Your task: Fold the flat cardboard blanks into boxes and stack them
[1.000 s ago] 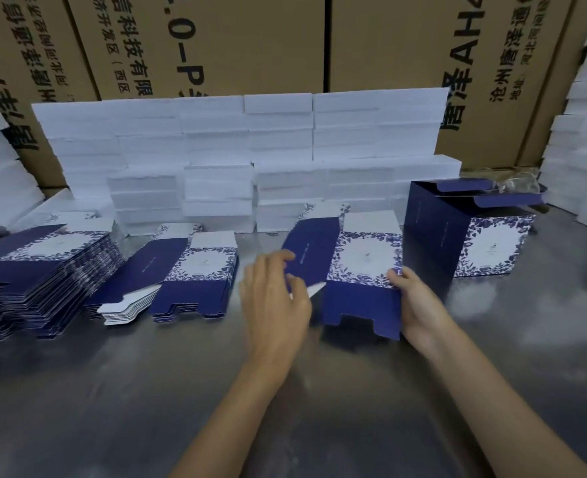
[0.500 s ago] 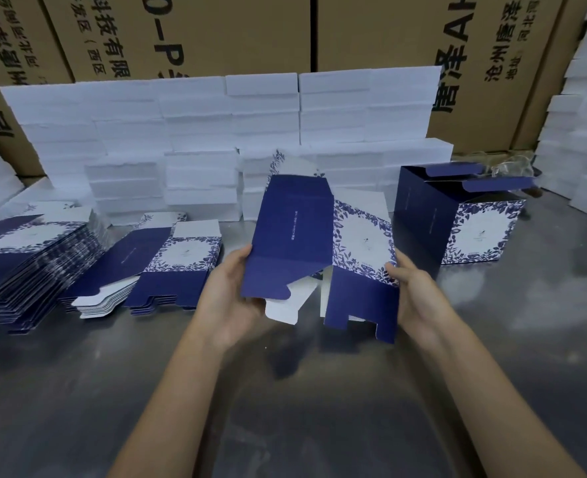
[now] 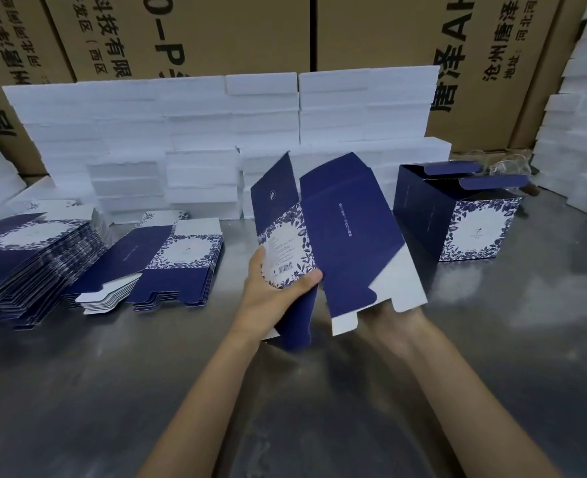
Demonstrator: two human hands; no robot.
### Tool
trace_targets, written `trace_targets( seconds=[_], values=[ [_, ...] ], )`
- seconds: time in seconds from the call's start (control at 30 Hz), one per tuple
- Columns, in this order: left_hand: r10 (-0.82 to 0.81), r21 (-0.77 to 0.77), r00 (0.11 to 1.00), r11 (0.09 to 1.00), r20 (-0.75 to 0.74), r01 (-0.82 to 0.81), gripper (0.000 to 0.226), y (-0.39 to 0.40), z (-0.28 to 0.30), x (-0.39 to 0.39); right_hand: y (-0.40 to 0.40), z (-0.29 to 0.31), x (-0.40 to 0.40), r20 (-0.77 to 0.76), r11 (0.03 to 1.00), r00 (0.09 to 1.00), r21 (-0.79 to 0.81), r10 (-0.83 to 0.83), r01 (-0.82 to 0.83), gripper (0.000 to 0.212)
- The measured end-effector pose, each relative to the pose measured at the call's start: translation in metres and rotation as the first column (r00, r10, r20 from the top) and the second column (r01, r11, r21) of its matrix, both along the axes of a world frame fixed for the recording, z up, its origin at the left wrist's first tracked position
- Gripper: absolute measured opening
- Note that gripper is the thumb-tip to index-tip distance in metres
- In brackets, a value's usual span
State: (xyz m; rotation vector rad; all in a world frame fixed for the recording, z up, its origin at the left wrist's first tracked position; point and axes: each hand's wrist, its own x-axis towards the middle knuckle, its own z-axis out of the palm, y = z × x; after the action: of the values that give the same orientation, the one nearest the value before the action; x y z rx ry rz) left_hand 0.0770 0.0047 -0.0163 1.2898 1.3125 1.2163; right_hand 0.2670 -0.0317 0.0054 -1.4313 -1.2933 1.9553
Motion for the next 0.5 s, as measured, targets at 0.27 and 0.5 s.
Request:
trace_targets(
  seconds=[0.27,0.5],
  values=[
    [0.152,0.274,0.964,0.958,-0.216,-0.089,0.112,0.007,0.01,-0.02,0.024,-0.015,0.04,-0.517,0.829,0.776,0.203,-0.361,0.521,0.037],
    [-0.118,0.08,0.964,0.992,0.238,0.102,0.042,0.008,0.01,-0.046,0.025,-0.012,0.04,-0.485,0.804,0.803,0.288,-0.346,0.52,0.031]
  ],
)
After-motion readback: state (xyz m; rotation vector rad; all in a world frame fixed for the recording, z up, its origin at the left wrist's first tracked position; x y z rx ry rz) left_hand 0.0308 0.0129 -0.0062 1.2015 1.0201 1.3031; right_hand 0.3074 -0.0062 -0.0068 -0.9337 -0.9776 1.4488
